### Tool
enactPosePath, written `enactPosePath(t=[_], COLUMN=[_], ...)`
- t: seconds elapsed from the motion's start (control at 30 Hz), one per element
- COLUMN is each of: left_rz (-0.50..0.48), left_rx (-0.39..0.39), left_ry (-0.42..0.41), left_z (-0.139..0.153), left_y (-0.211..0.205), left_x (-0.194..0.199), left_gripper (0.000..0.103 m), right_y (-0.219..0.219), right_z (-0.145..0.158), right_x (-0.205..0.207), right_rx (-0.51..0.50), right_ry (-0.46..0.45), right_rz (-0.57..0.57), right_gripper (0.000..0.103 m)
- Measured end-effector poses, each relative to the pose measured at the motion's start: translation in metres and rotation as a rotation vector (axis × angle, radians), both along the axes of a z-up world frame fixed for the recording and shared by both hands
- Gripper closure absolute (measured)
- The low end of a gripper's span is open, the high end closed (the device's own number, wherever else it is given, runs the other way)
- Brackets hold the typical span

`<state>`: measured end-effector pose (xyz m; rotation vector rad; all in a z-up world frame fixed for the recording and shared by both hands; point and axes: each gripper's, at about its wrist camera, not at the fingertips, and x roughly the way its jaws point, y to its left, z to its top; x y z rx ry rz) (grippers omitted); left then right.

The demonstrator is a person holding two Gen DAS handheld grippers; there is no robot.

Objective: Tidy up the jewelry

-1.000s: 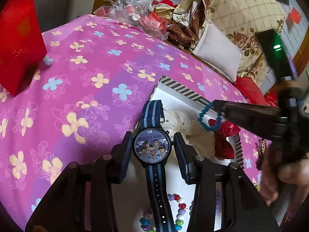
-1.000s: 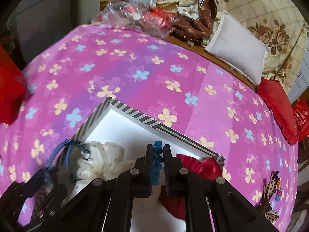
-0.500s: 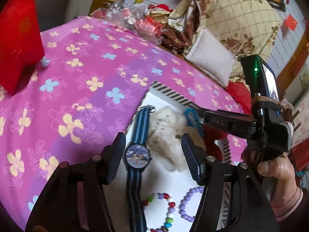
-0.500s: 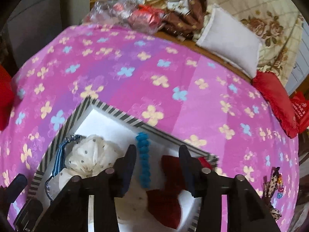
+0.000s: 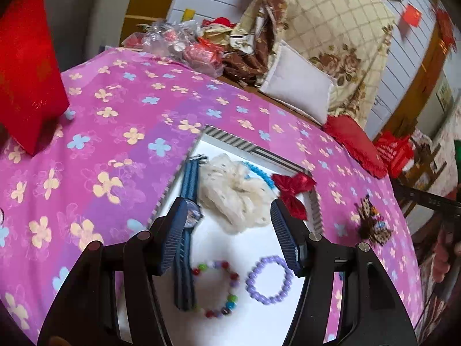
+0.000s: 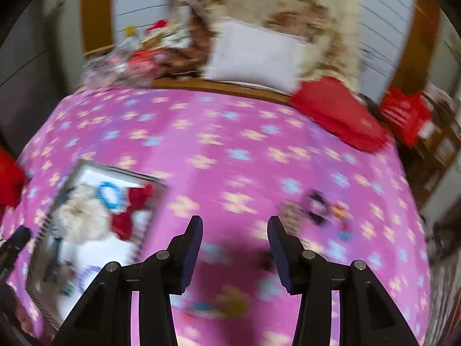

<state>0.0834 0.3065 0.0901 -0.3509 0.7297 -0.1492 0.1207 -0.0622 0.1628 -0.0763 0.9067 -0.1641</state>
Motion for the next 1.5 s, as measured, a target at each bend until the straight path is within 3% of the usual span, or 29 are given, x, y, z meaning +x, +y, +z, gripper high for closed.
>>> enactPosePath(t=[0.23,0.47,0.53,0.67,0.9,1.0,1.1,1.13,1.2,1.4,1.5], left_rz=[-0.146,-0.29,-0.286,-0.24,-0.208,-0.211,-0.217,-0.217,-0.219,-0.221,-0.225], left_rx=[0.035,0.186,0.2,0.151,0.089,0.098,0.115,0.121,0.128,0.122,0.127], left_ry=[-0.054,-0.062,-0.051,-0.004,0.055,0.05,0.041,0.039,0.042,0.055,0.049], left_z=[0.019,0.008,0.004,-0.003,-0.012,-0.012,-0.011,-0.011,-0.012,-0.015,-0.014], left_y=[-0.068,-0.138,-0.14,-0.124,-0.111,-0.113,-0.116,-0.116,-0.118,-0.118,-0.12], left_x=[-0.041,-0.06,-0.057,-0.043,-0.033,-0.035,-0.037,-0.037,-0.037,-0.035,-0.037], left_gripper=[0.043,0.043,0.043,0.043,0.043,0.043,0.043,0.043,0.043,0.043,0.043], right_y=[-0.081,-0.083,-0.07,-0.042,-0.008,-0.003,-0.002,0.0,0.002,0.017,0.004], right_z=[-0.015,-0.061,-0.077,-0.102,-0.131,-0.14,-0.142,-0.143,-0.143,-0.144,-0.138], right_x=[-0.046,-0.058,-0.054,-0.046,-0.034,-0.031,-0.03,-0.029,-0.032,-0.071,-0.082], right_rx=[-0.001,0.08,0.105,0.168,0.201,0.191,0.206,0.21,0.231,0.337,0.408], right_ry=[0.023,0.093,0.118,0.167,0.194,0.203,0.199,0.202,0.216,0.267,0.274], right_rz=[-0.142,-0.111,-0.077,-0.001,0.05,0.048,0.05,0.062,0.092,0.206,0.208], right_gripper=[0.058,0.059,0.062,0.071,0.073,0.073,0.076,0.085,0.093,0.093,0.093])
